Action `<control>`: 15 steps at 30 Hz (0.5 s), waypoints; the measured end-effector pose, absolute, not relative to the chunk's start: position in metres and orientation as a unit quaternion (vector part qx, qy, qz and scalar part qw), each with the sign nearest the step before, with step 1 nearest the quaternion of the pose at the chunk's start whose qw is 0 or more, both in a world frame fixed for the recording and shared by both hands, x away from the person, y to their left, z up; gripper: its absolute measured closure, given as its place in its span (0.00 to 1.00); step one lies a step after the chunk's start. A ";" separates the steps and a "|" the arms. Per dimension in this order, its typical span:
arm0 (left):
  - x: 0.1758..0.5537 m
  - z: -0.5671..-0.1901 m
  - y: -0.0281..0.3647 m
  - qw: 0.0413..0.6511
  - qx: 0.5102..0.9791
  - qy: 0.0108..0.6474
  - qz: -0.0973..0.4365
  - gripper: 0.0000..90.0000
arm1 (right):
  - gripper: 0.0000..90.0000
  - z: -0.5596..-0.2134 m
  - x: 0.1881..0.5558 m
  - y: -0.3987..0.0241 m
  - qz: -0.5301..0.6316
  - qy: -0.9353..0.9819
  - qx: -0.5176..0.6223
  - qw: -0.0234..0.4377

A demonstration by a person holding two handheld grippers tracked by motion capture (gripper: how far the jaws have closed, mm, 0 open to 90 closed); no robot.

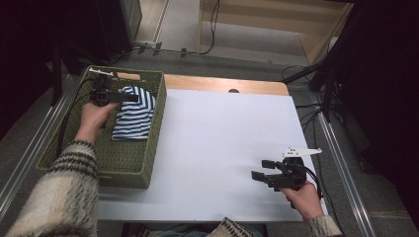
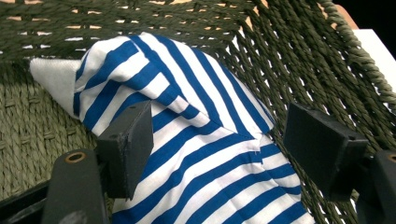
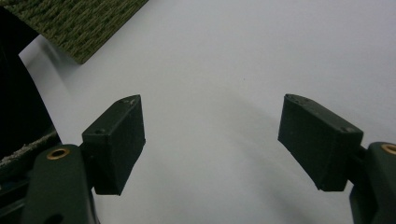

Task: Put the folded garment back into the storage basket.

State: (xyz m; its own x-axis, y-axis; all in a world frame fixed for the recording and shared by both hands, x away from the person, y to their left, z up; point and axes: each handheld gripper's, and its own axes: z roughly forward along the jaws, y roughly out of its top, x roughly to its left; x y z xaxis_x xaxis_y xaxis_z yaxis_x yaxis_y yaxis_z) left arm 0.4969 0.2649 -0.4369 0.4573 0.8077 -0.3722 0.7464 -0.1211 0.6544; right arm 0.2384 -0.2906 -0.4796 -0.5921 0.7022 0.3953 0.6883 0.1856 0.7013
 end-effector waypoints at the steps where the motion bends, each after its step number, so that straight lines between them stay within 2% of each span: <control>1: 0.496 -0.436 0.265 0.413 0.748 0.519 0.037 0.28 | 0.23 -0.480 0.238 -0.291 0.451 0.770 0.452 0.007; 15: 0.487 -0.423 0.257 0.420 0.762 0.492 0.024 0.28 | 0.23 -0.480 0.238 -0.290 0.449 0.770 0.454 0.008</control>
